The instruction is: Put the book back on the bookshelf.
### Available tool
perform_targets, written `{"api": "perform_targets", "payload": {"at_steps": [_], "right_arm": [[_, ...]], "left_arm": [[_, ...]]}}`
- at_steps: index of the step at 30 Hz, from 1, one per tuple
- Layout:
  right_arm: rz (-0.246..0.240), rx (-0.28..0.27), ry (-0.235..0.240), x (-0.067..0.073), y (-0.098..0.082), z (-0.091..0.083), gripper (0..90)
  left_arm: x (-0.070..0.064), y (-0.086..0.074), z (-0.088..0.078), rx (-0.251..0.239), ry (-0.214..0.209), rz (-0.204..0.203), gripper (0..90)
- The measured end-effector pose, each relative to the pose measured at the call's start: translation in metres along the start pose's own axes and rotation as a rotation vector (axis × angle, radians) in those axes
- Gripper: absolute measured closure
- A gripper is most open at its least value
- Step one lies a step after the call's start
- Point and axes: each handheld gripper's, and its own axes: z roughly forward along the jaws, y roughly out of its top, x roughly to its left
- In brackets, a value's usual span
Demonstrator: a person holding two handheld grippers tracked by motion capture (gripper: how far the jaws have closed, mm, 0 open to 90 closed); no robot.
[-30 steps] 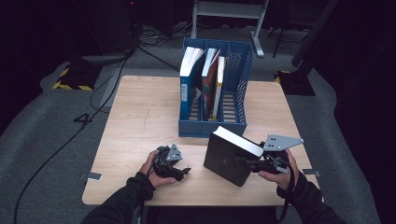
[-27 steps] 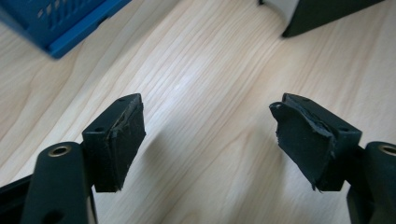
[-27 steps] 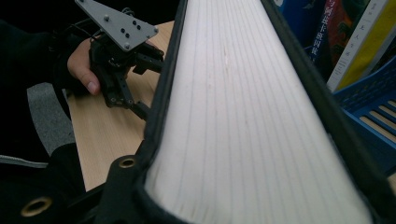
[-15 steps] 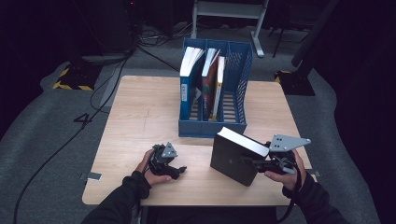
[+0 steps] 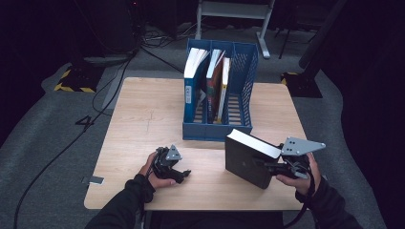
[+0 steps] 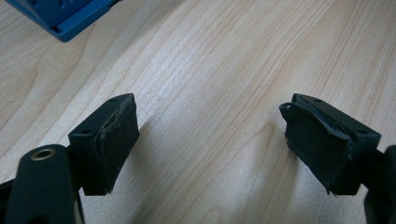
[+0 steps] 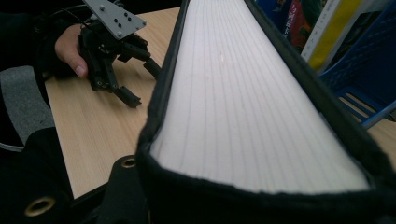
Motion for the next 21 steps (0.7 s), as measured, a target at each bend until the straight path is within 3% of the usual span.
{"api": "perform_targets", "payload": {"at_steps": [10, 21], "right_arm": [[-0.013, 0.006, -0.040, -0.004, 0.004, -0.011, 53.6], [-0.002, -0.037, -0.098, -0.014, 0.016, -0.034, 53.5]], "left_arm": [[0.000, 0.000, 0.000, 0.000, 0.001, -0.002, 17.2], [0.000, 0.000, 0.000, 0.000, 0.001, -0.002, 17.2]]}}
